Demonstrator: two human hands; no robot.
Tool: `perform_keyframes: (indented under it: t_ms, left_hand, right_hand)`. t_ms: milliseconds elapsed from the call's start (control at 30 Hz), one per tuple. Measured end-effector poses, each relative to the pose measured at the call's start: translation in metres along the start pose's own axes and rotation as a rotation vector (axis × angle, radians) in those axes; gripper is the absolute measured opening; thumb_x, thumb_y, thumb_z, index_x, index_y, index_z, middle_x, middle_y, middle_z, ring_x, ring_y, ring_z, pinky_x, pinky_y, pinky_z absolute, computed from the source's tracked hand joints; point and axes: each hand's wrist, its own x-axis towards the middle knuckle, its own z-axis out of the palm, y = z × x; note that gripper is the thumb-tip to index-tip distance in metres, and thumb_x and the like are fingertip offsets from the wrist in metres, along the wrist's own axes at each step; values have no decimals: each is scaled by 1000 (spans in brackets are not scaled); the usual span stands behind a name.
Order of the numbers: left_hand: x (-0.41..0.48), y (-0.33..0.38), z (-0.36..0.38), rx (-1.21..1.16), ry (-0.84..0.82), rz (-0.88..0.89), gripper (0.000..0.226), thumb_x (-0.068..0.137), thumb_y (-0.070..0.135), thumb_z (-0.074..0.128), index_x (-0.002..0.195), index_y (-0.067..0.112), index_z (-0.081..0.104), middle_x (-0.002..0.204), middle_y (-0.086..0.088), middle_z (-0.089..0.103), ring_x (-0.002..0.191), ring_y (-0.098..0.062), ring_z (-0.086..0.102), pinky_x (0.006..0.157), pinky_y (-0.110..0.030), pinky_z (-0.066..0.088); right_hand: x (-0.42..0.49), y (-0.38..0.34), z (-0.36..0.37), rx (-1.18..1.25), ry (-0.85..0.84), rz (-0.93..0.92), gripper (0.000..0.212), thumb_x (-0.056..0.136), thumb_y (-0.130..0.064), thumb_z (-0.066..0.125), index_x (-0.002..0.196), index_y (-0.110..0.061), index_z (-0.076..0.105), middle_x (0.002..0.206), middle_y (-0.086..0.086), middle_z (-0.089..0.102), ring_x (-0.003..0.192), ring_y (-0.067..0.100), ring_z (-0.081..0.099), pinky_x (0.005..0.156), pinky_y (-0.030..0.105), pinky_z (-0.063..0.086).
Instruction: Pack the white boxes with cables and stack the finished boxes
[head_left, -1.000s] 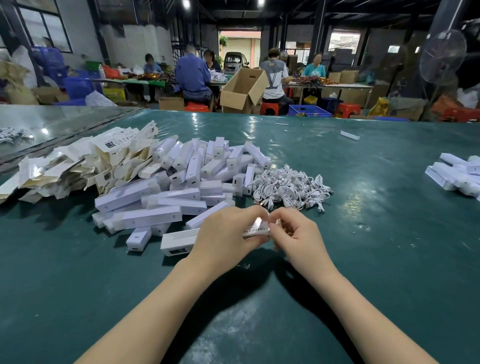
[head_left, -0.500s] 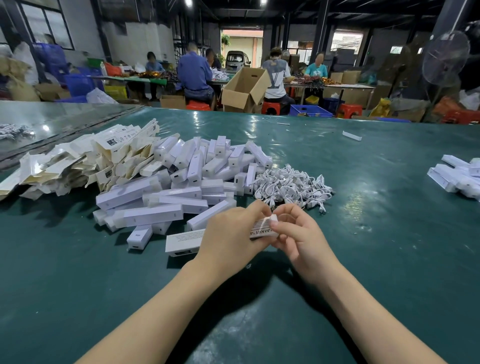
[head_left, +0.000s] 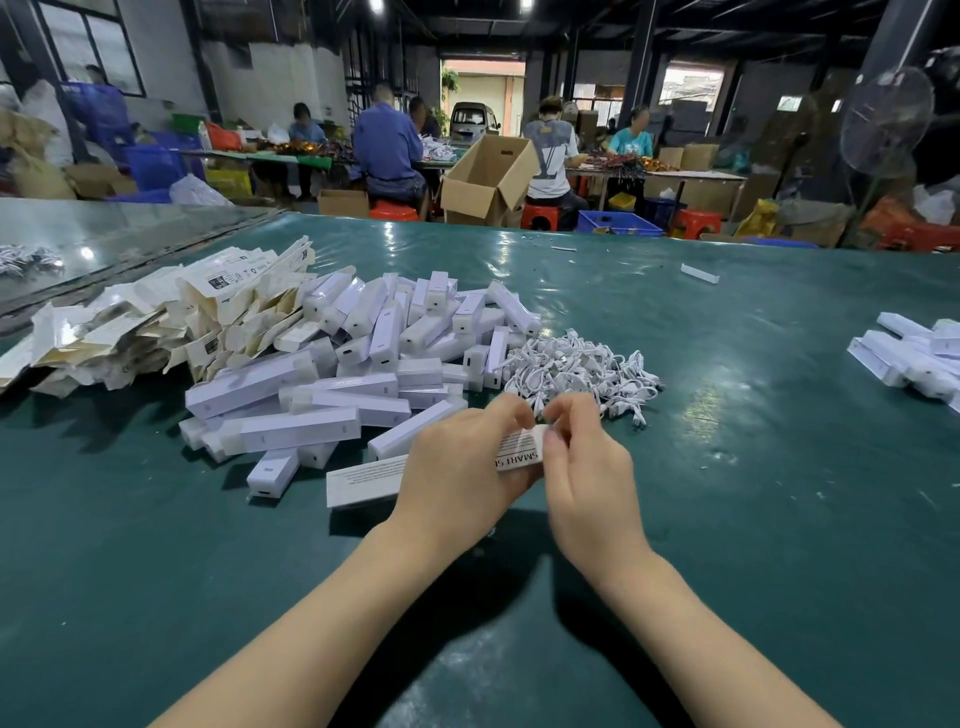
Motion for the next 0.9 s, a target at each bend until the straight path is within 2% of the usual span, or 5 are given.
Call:
perform_keyframes:
  t_ms: [100, 400, 600, 733, 900]
  left_hand:
    - [0, 2, 1, -51, 13, -25, 40, 62, 16, 78, 98, 11, 61, 76, 2, 72, 76, -17, 53, 63, -28, 36]
    - [-2, 0, 6, -56, -29, -26, 45, 70, 10, 72, 113, 12, 58, 87, 4, 73, 80, -17, 55, 66, -27, 37]
    - [0, -2, 12, 0, -154, -32, 55, 78, 18, 64, 128, 20, 45, 103, -2, 71, 96, -26, 62, 80, -37, 43]
    - [-1, -4, 17, 26, -171, -44, 53, 77, 15, 61, 126, 22, 43, 102, 0, 71, 95, -27, 63, 79, -40, 46]
    - [-1, -5, 21, -32, -64, -57, 47, 76, 11, 63, 120, 14, 46, 99, 0, 72, 94, -30, 64, 77, -35, 42]
  right_hand:
    - [1, -2, -3, -172, -66, -191, 30, 79, -7, 36, 104, -22, 29, 71, -1, 47, 61, 20, 38, 56, 28, 27]
    - [-1, 1, 0, -137, -117, -192, 22, 83, -13, 35, 101, -19, 25, 76, -7, 40, 63, 17, 36, 57, 28, 20]
    - [4, 8, 5, -84, -138, 134, 8, 95, -19, 45, 92, -18, 38, 77, -7, 46, 71, 20, 49, 65, 34, 33]
    - [2, 6, 0, -256, -172, 46, 21, 96, -16, 39, 117, -14, 42, 87, 6, 61, 85, 37, 57, 65, 39, 39]
    - [6, 7, 1, -223, -185, 16, 35, 94, -12, 40, 129, -20, 41, 78, -1, 59, 75, 29, 54, 64, 34, 36]
